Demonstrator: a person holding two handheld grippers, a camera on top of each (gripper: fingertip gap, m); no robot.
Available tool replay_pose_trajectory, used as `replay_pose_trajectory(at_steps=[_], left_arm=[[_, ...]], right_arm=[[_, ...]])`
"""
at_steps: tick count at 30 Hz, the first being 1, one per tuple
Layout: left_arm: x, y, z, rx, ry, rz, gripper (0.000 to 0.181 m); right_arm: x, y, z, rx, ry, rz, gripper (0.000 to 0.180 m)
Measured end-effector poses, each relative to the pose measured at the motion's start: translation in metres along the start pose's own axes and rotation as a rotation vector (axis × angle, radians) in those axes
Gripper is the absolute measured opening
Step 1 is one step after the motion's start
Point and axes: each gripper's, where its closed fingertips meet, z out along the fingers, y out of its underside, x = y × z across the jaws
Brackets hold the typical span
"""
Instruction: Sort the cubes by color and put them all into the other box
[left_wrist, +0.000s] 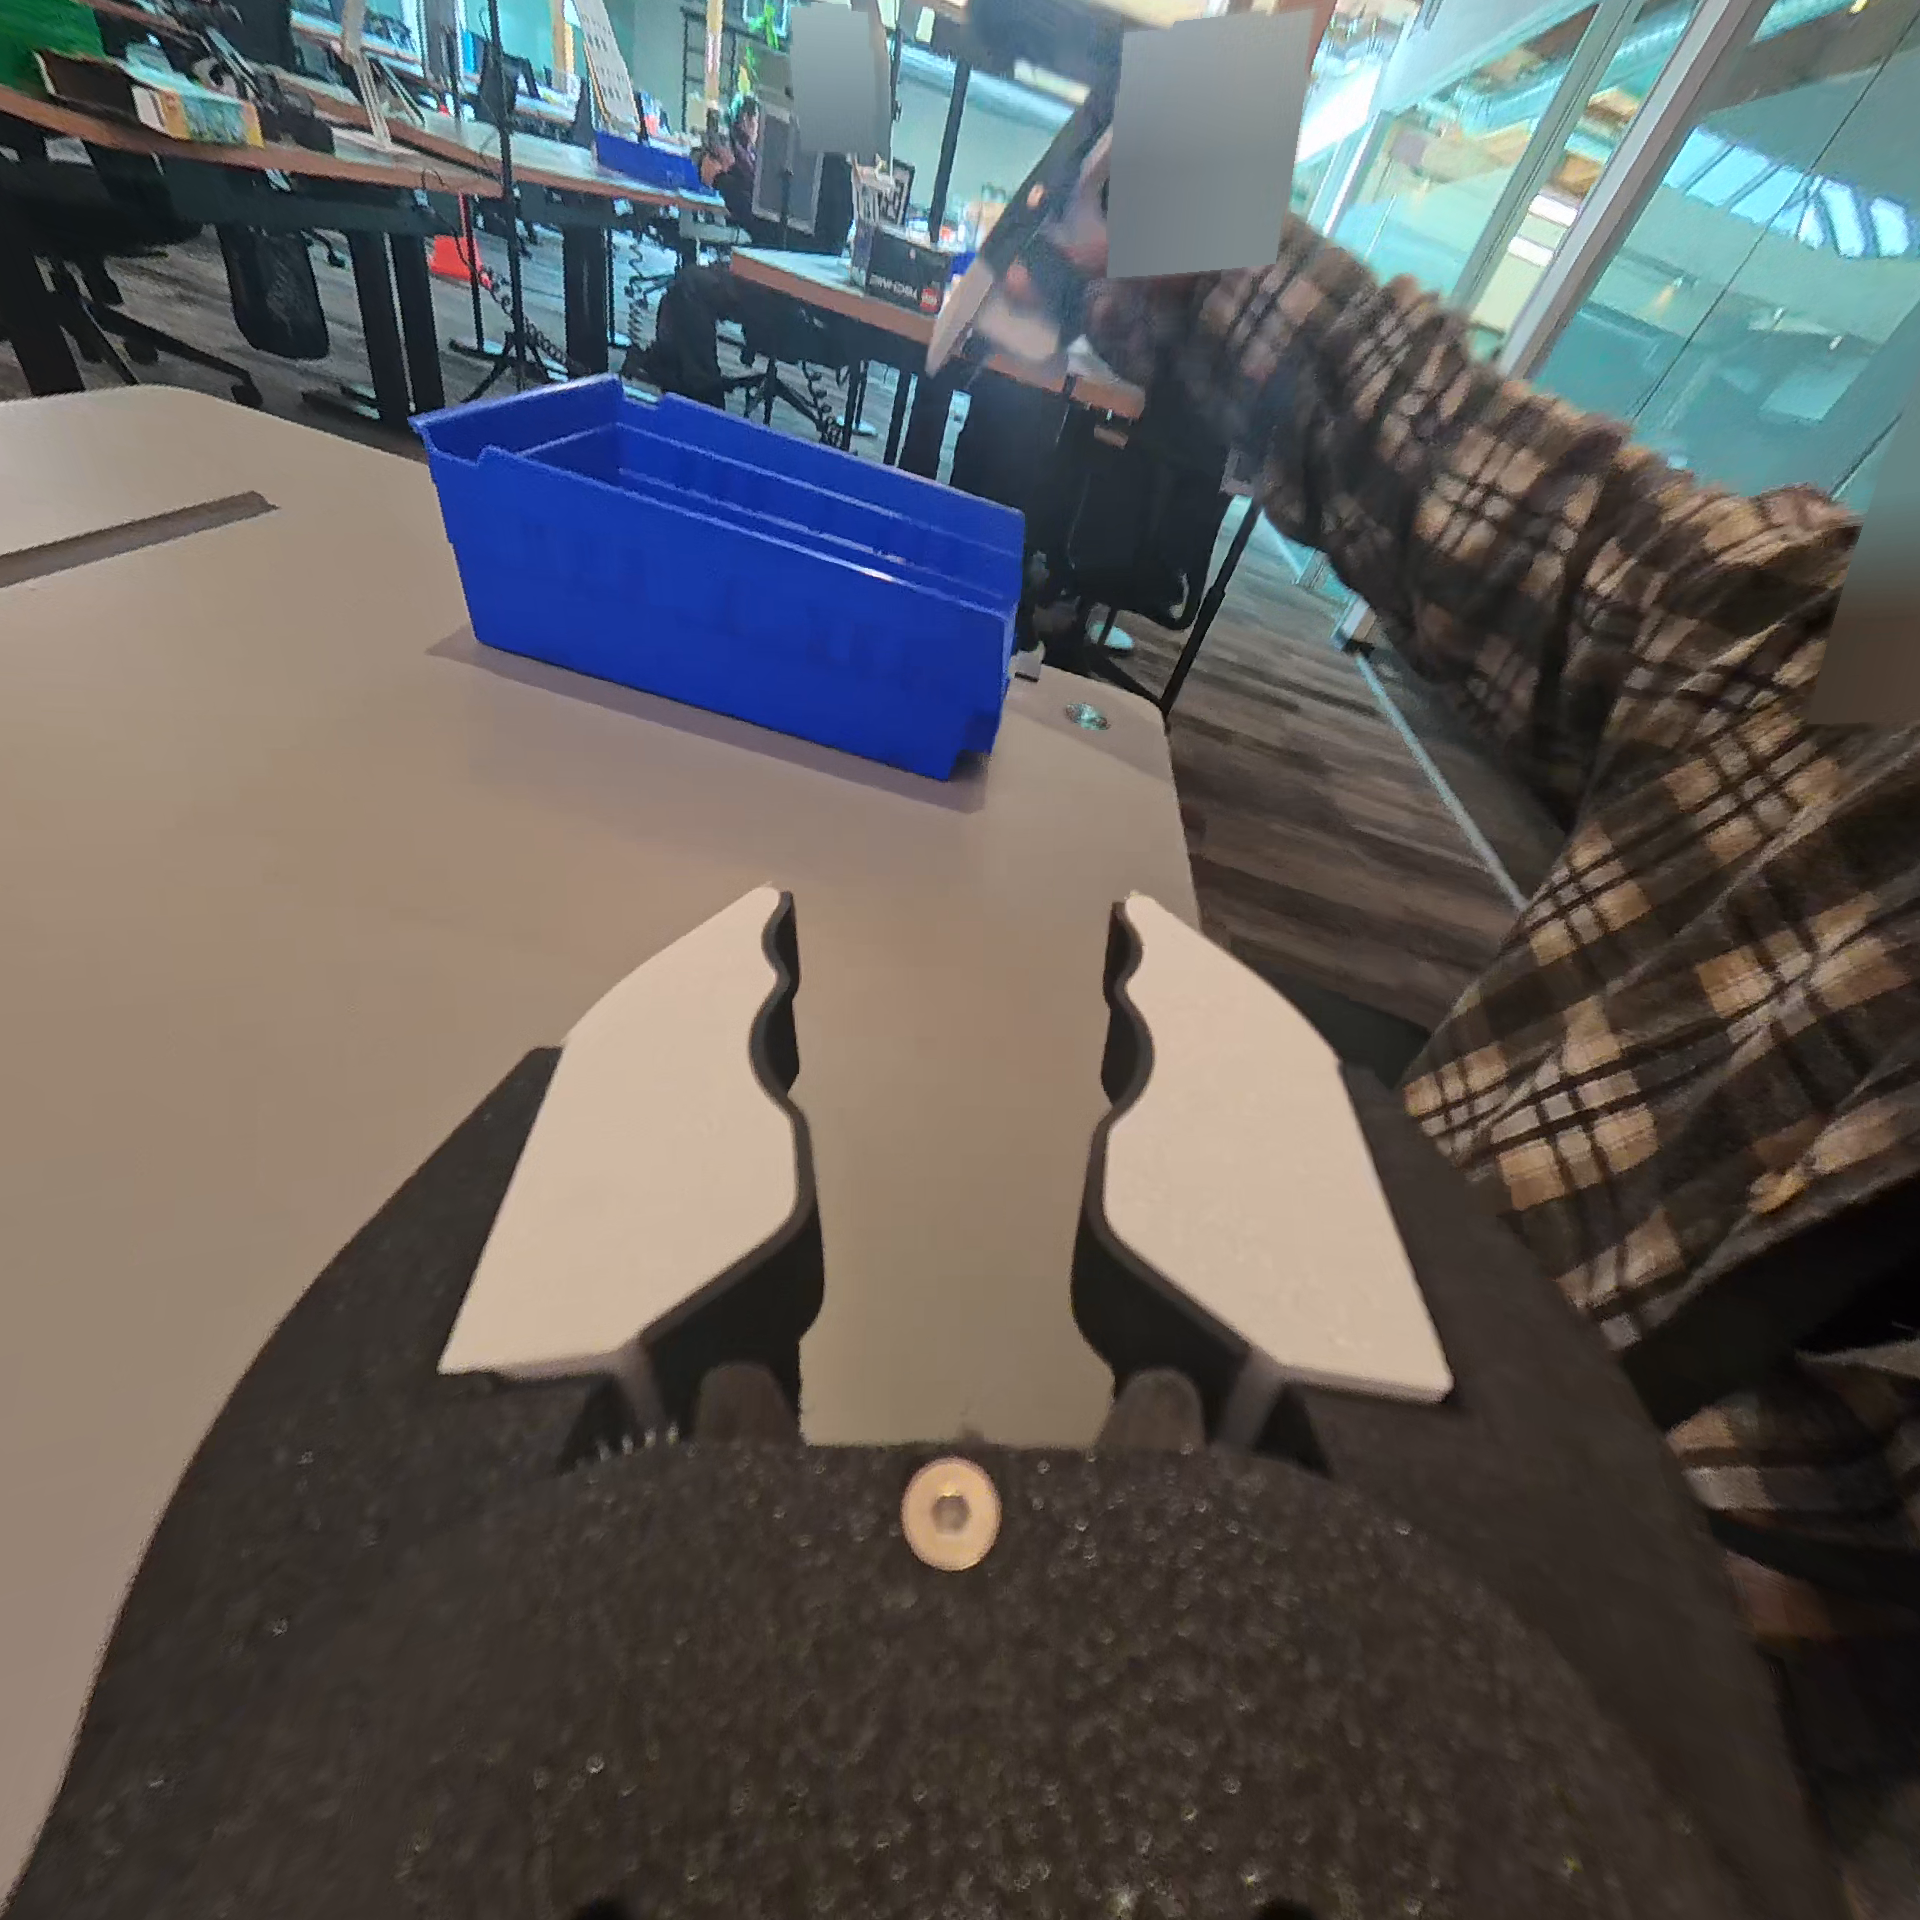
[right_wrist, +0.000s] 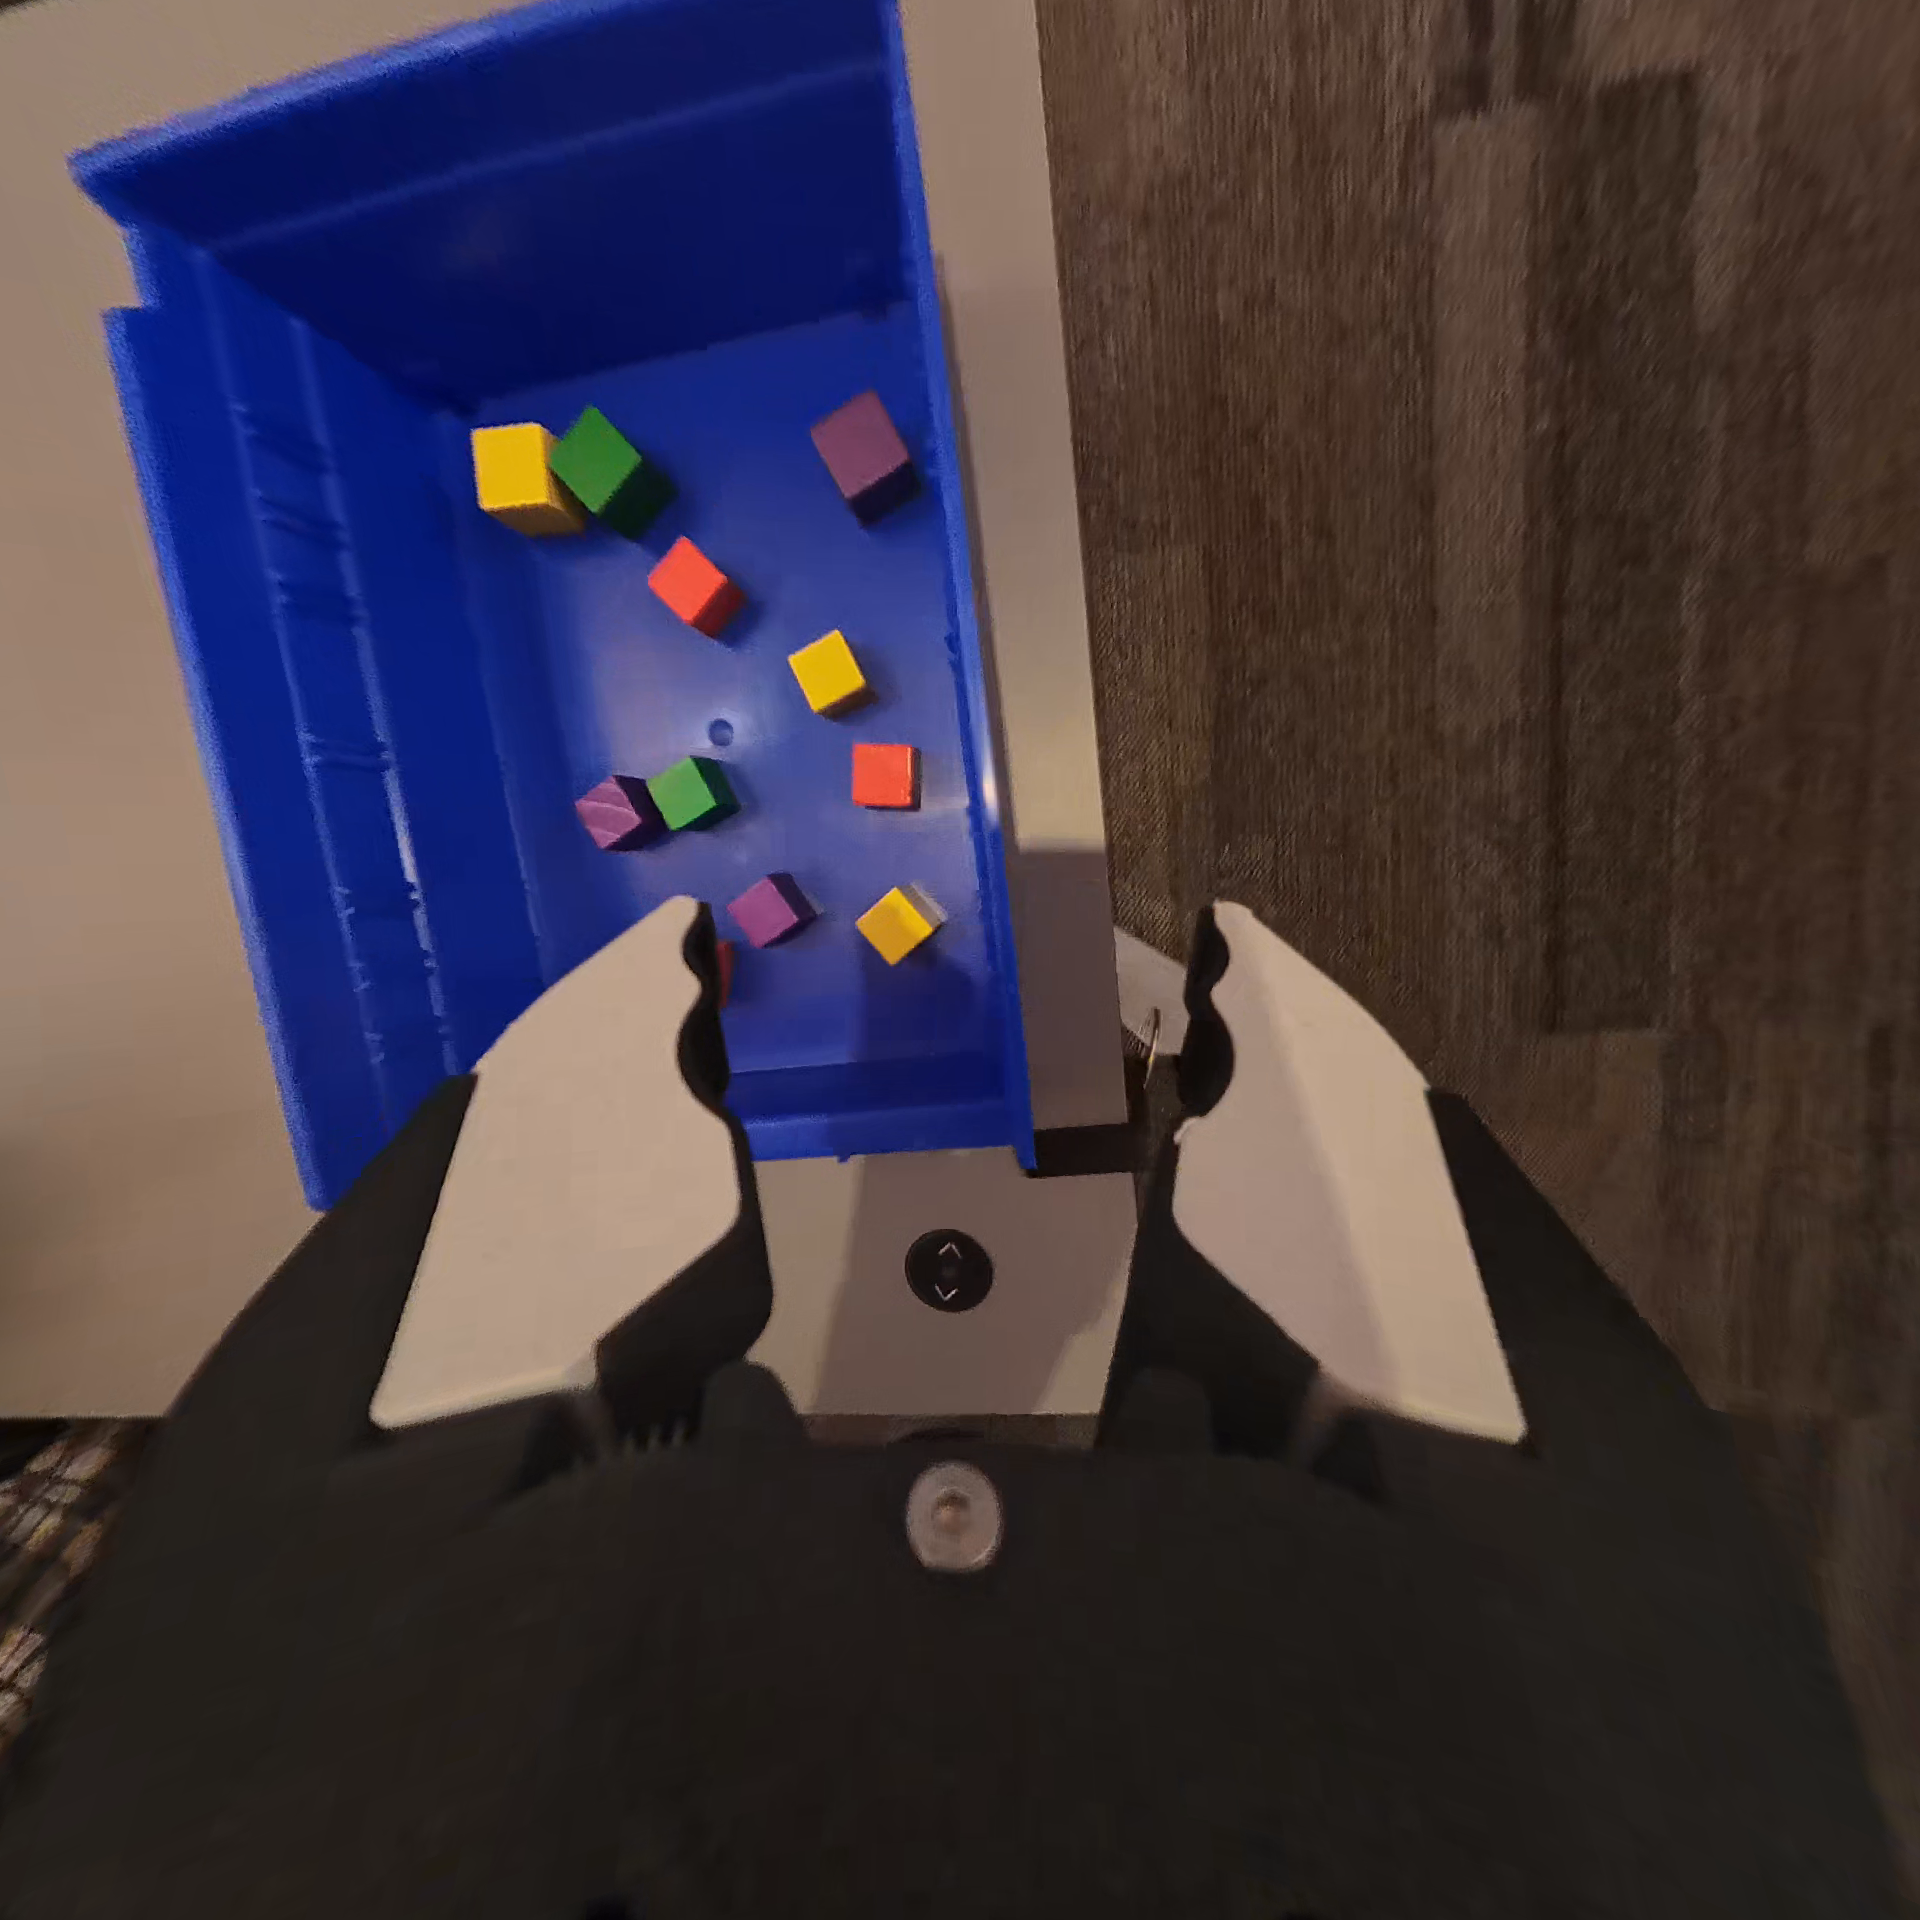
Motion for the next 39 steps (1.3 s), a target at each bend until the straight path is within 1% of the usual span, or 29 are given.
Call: replay_pose_trajectory(at_steps=[3,7,8,9,10,11,12,13,14,16,18,20,24,26,31,36,39], left_arm=[[0.008,-0.003,-0.017,0.044,0.004,-0.033,0.056],[0.007,0.001,-0.041,0.053,-0.059,-0.025,0.056],[0.007,0.001,-0.047,0.056,-0.076,-0.021,0.056],[0.007,0.001,-0.054,0.065,-0.089,-0.018,0.056],[0.007,0.000,-0.060,0.077,-0.103,-0.014,0.056],[0.008,-0.002,-0.067,0.089,-0.119,-0.010,0.055],[0.007,-0.003,-0.074,0.100,-0.138,-0.005,0.055],[0.007,-0.004,-0.080,0.108,-0.156,0.000,0.055],[0.007,-0.004,-0.087,0.114,-0.175,0.004,0.055],[0.005,-0.004,-0.099,0.127,-0.210,0.007,0.054],[0.004,-0.005,-0.111,0.145,-0.237,0.008,0.053],[0.002,-0.006,-0.120,0.170,-0.255,0.004,0.051],[0.004,-0.011,-0.131,0.224,-0.256,-0.017,0.047],[0.006,-0.011,-0.135,0.226,-0.262,-0.013,0.047],[0.011,-0.013,-0.146,0.217,-0.292,0.002,0.047],[0.016,-0.013,-0.163,0.219,-0.342,0.017,0.045],[0.016,-0.009,-0.171,0.209,-0.378,0.008,0.045]], right_arm=[[0.005,0.002,0.023,-0.080,-0.001,0.037,0.085],[0.009,0.009,0.056,-0.205,0.043,0.043,0.080],[0.011,0.010,0.066,-0.237,0.057,0.043,0.077],[0.011,0.013,0.075,-0.269,0.054,0.054,0.069],[0.009,0.015,0.083,-0.294,0.035,0.074,0.057],[0.005,0.014,0.091,-0.305,-0.005,0.102,0.043],[-0.002,0.013,0.098,-0.306,-0.064,0.135,0.026],[-0.005,0.012,0.104,-0.306,-0.084,0.165,0.019],[0.000,0.013,0.107,-0.320,-0.052,0.154,0.010],[0.000,0.013,0.109,-0.328,-0.023,0.089,0.007],[-0.001,0.014,0.109,-0.344,0.044,0.013,0.005],[-0.011,0.015,0.110,-0.358,0.068,-0.032,0.005],[-0.056,0.010,0.119,-0.322,-0.008,-0.119,0.005],[-0.085,0.008,0.125,-0.305,-0.031,-0.194,0.005],[-0.166,0.008,0.137,-0.288,-0.082,-0.306,0.005],[-0.250,0.012,0.148,-0.274,-0.114,-0.381,0.006],[-0.298,0.016,0.154,-0.277,-0.133,-0.385,0.006]])
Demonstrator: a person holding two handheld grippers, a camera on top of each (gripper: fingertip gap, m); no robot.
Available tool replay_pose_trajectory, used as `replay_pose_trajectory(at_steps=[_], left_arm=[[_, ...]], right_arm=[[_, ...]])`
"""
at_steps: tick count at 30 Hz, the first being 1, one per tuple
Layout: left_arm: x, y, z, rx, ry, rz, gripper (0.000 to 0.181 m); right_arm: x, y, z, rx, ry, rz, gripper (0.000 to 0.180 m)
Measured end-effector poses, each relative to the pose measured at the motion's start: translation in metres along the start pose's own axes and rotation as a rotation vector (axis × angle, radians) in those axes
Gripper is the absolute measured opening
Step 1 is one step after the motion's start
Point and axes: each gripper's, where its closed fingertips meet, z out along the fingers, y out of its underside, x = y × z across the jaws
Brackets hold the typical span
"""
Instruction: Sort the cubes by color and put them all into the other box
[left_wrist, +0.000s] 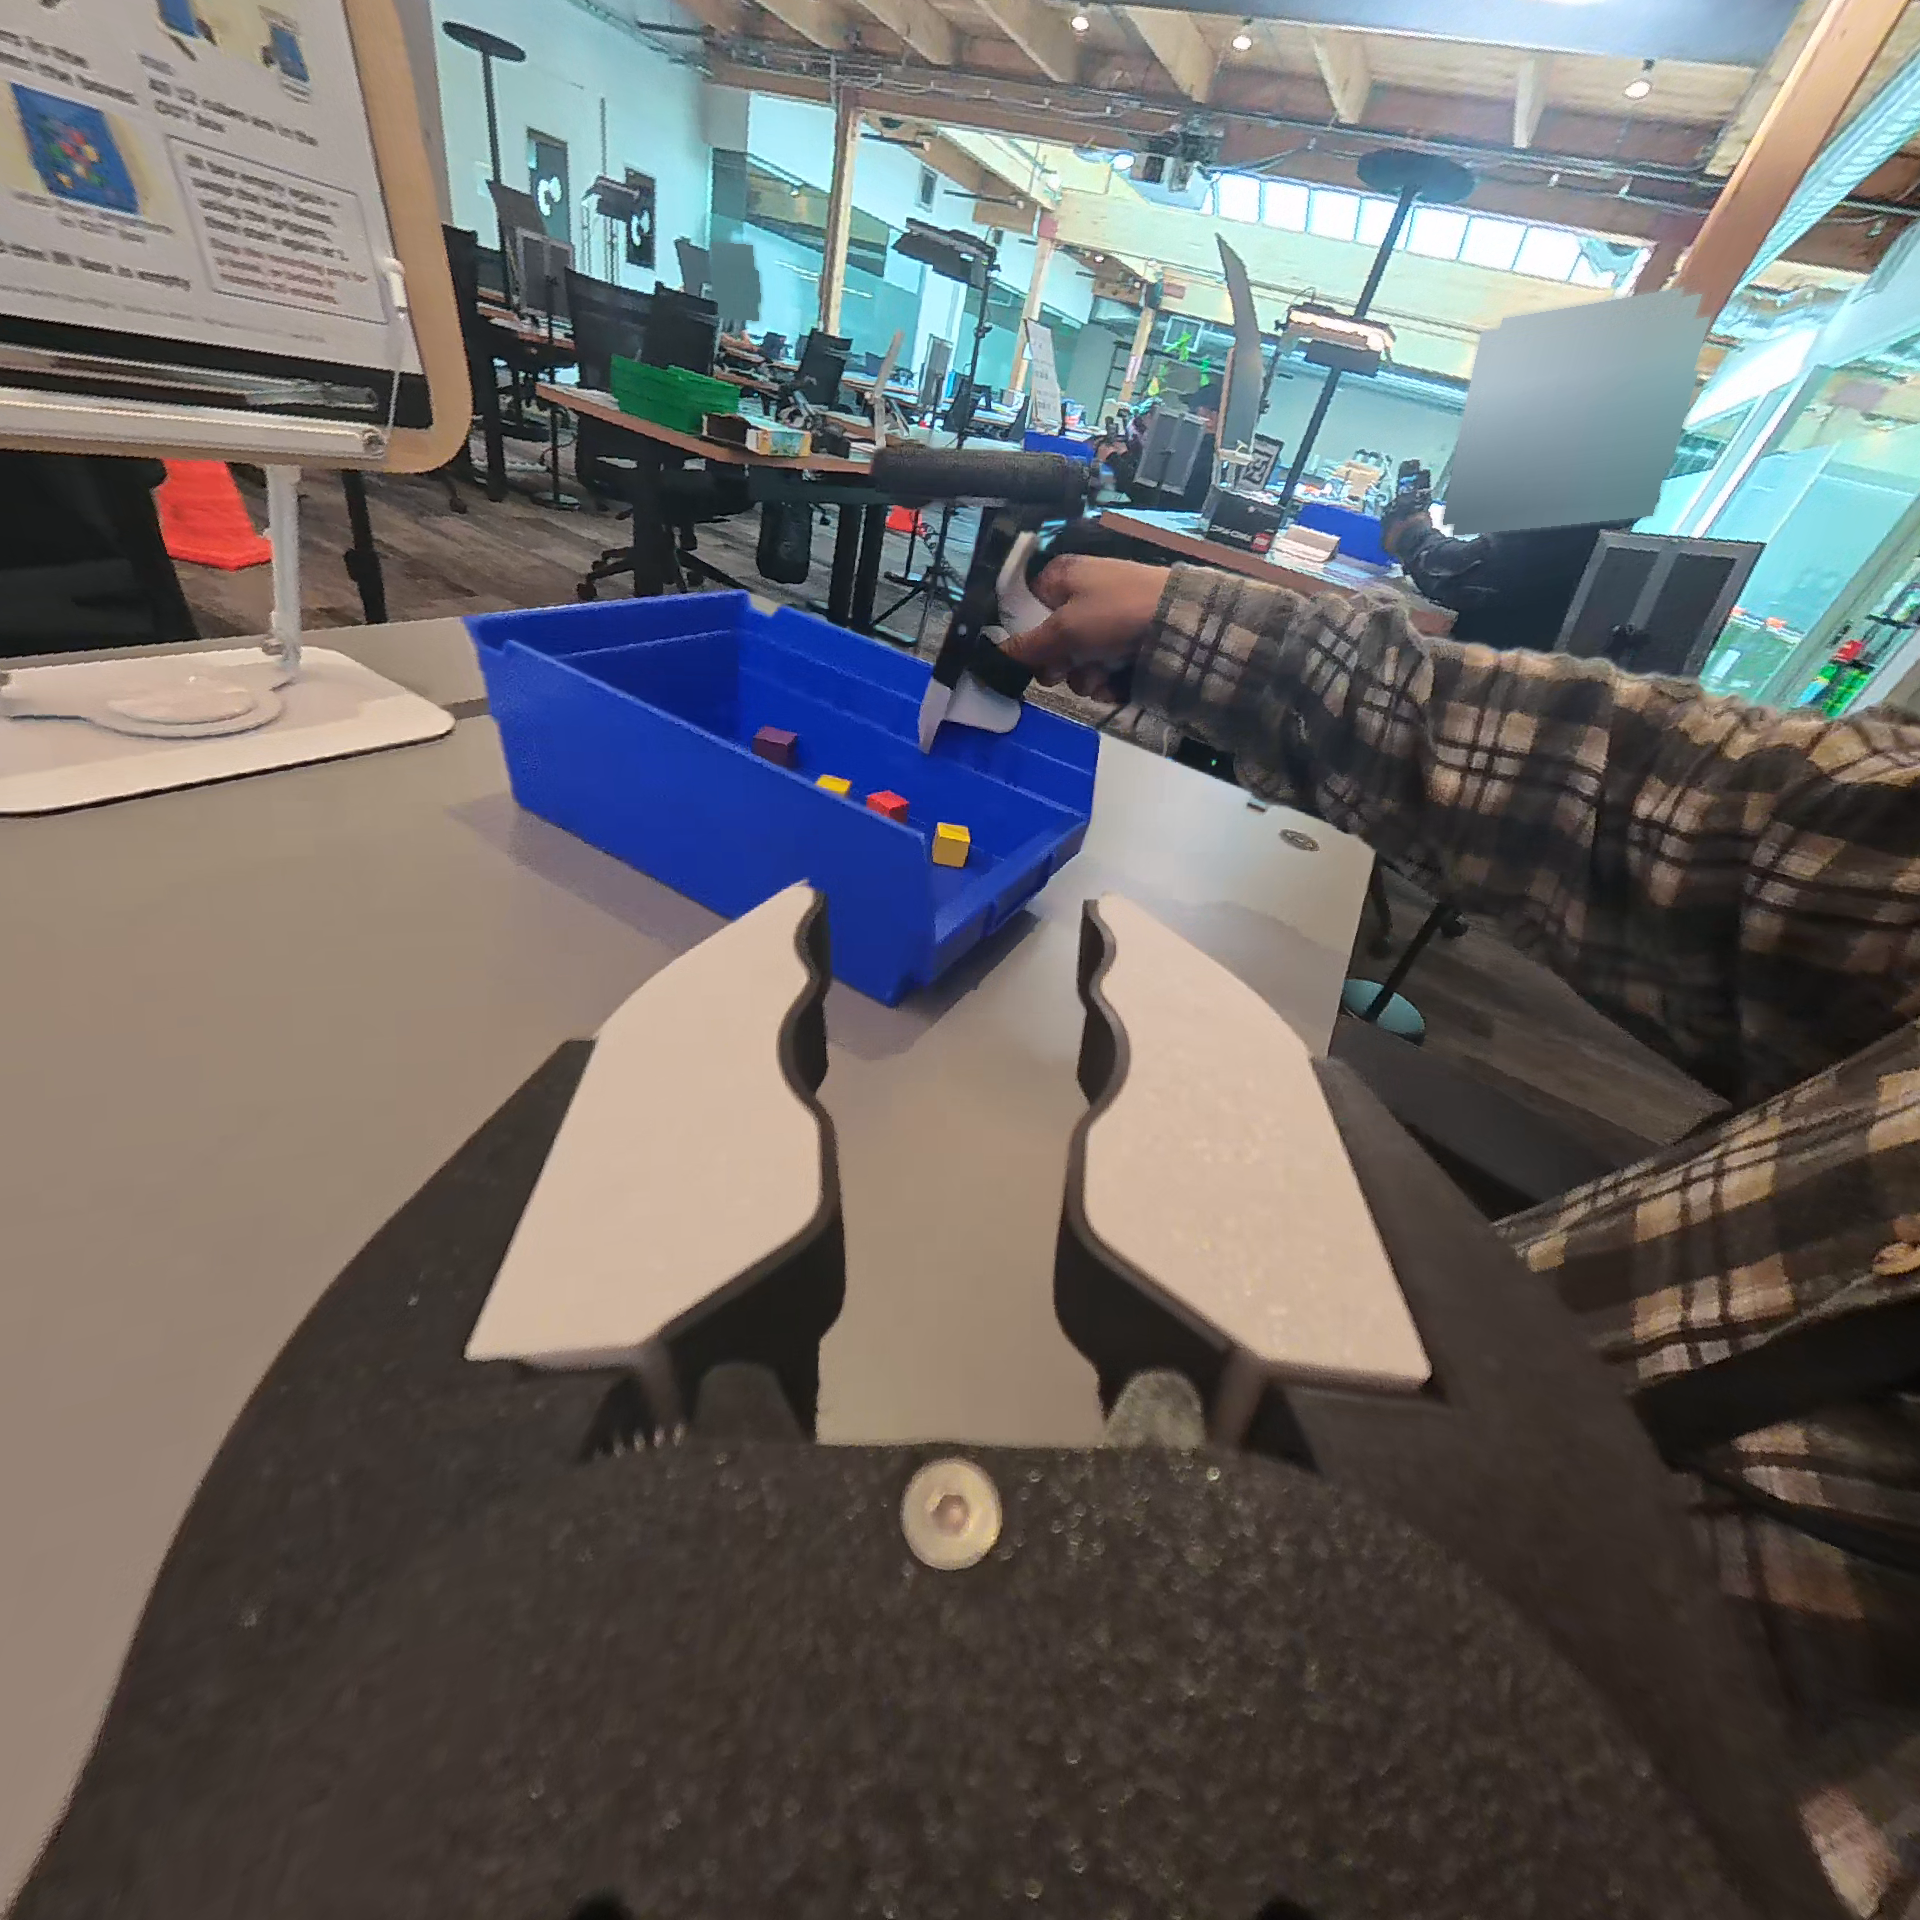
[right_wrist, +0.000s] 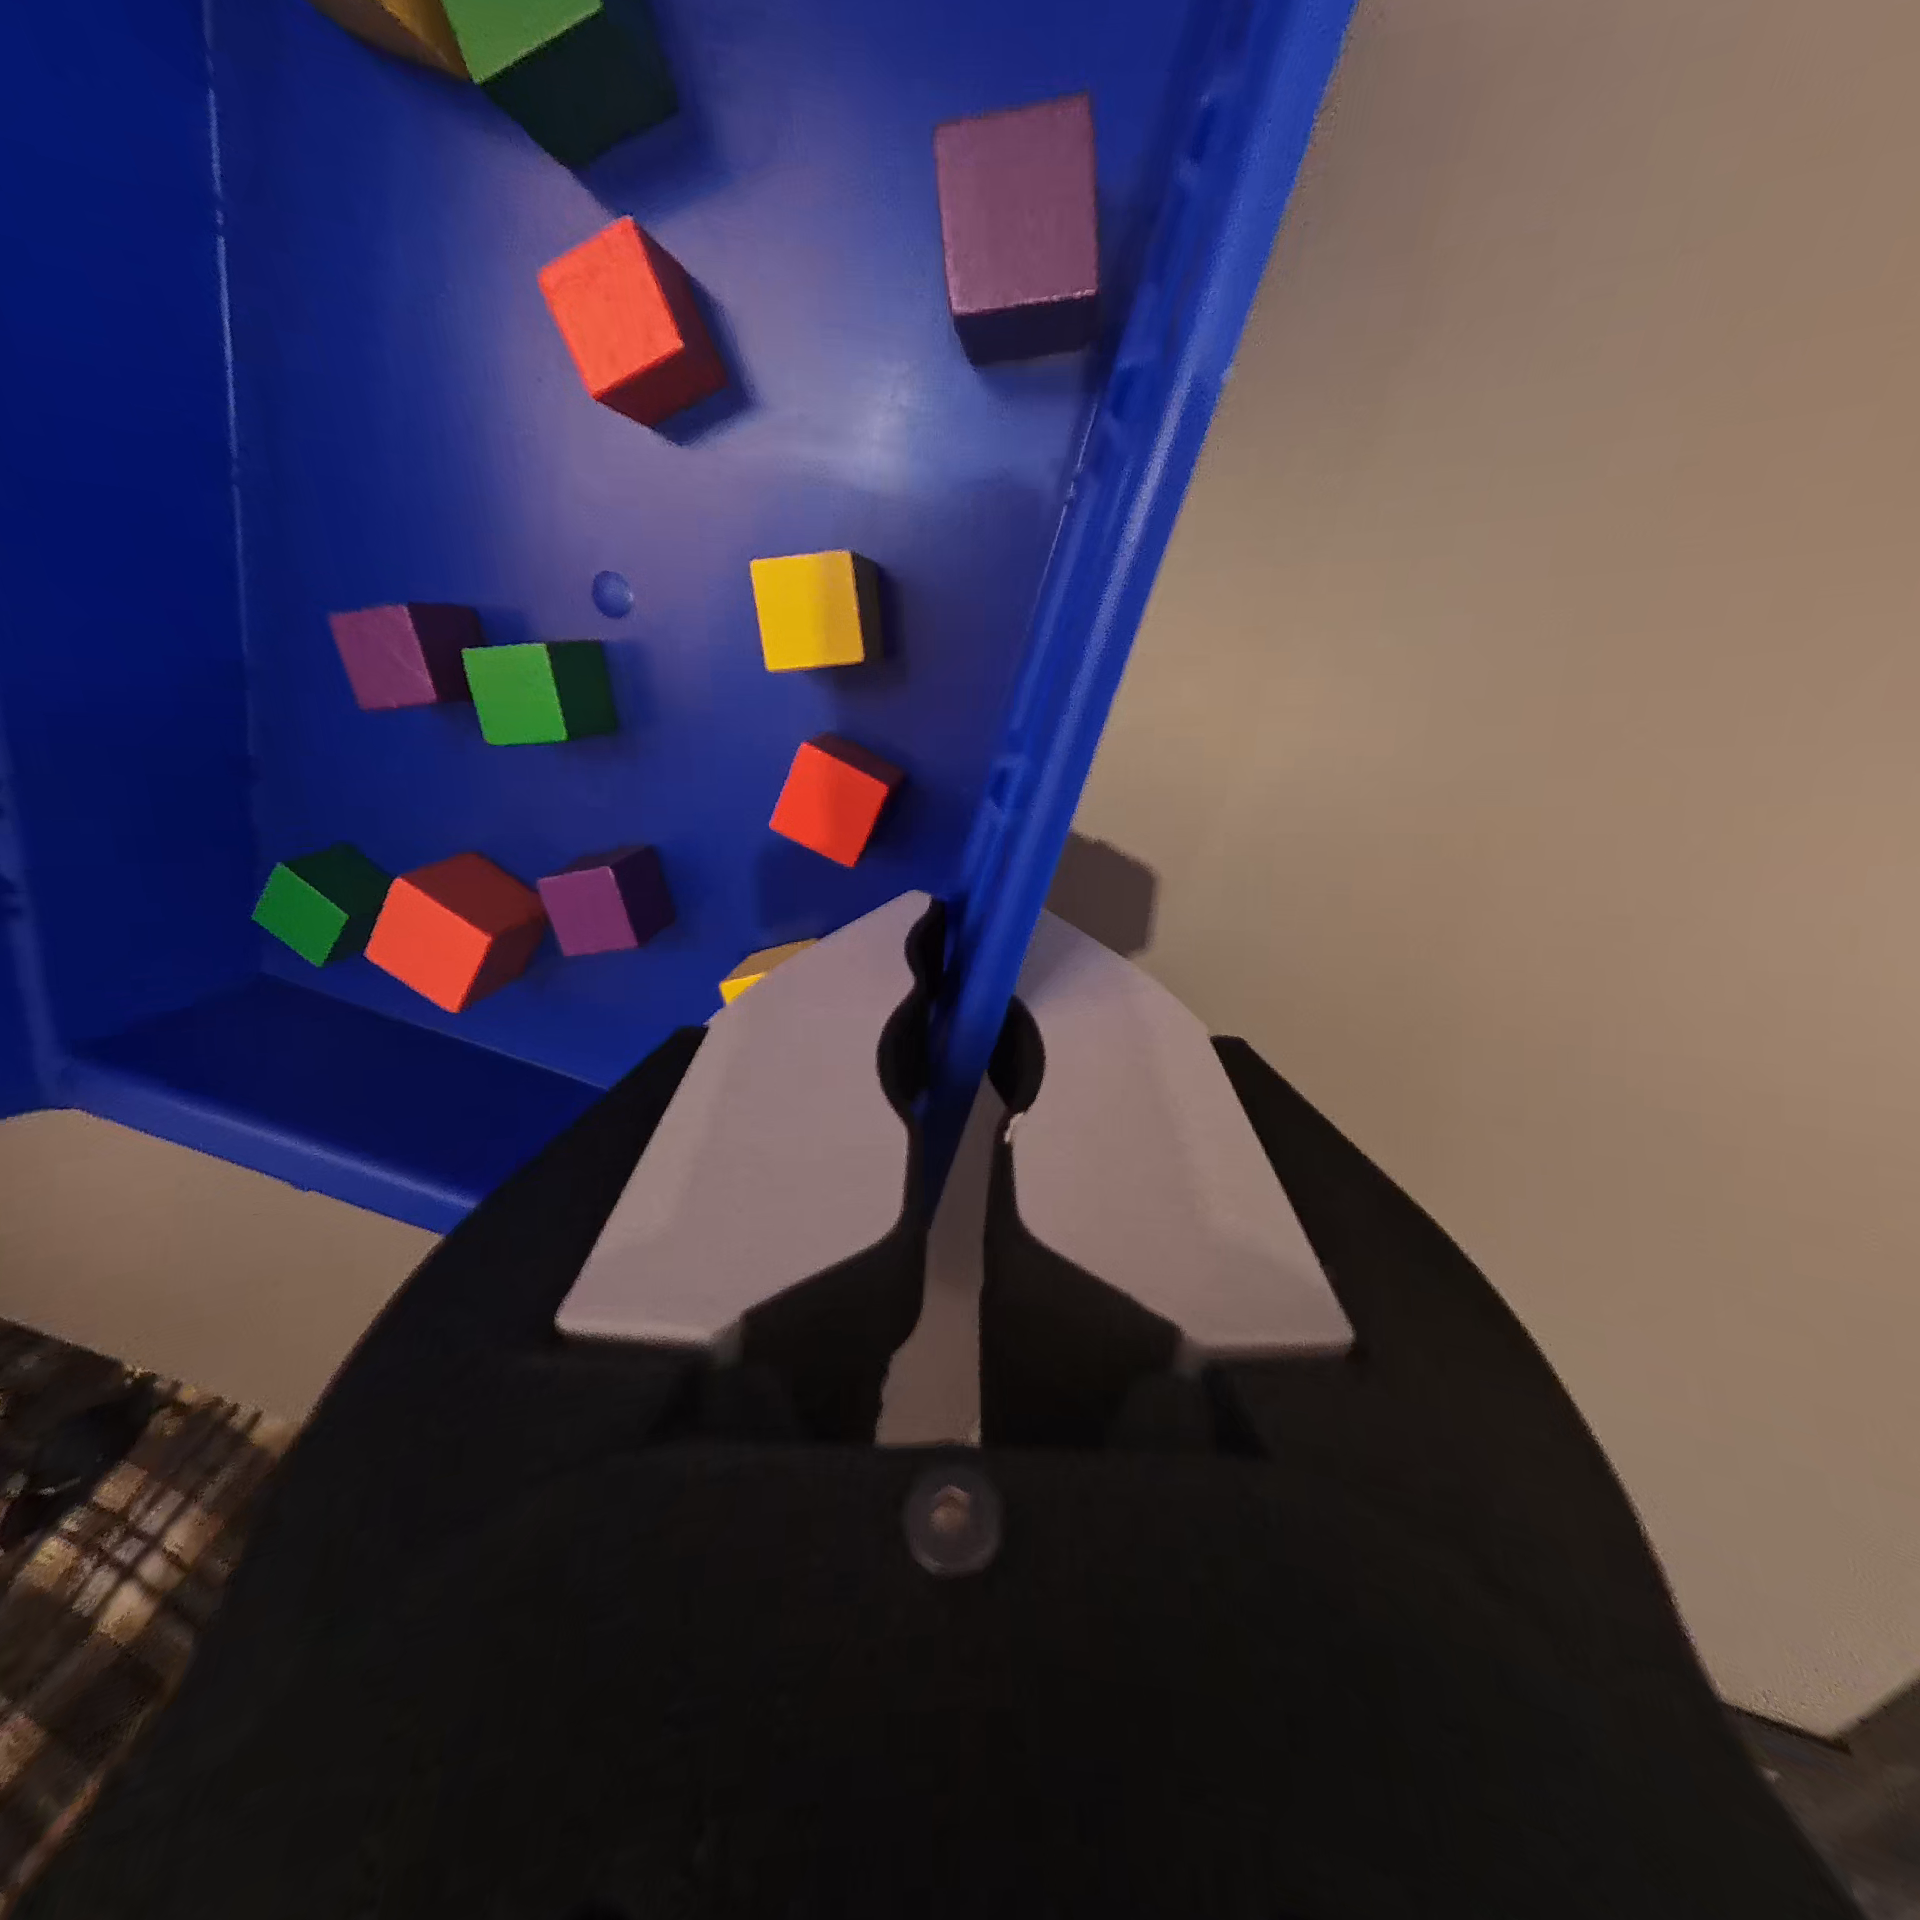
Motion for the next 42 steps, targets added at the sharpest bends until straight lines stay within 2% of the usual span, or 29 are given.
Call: replay_pose_trajectory(at_steps=[10,16,35,37,40,42], left_arm=[[-0.013,-0.005,-0.026,0.004,-0.091,-0.011,0.043],[-0.018,-0.008,-0.043,0.018,-0.121,-0.020,0.043],[-0.056,-0.003,-0.121,0.055,-0.342,-0.048,0.045],[-0.065,-0.005,-0.132,0.066,-0.388,-0.053,0.048],[-0.074,-0.012,-0.152,0.097,-0.457,-0.063,0.057],[-0.080,-0.017,-0.168,0.107,-0.513,-0.049,0.063]], right_arm=[[-0.140,-0.035,0.028,-0.034,-0.024,-0.052,0.006],[-0.205,-0.045,0.040,-0.052,-0.035,-0.066,0.006],[-0.342,-0.069,0.064,-0.081,-0.072,-0.111,0.008],[-0.359,-0.067,0.065,-0.088,-0.132,-0.118,0.012],[-0.373,-0.058,0.057,-0.094,-0.254,-0.152,0.029],[-0.366,-0.057,0.041,-0.015,-0.328,-0.191,0.043]])
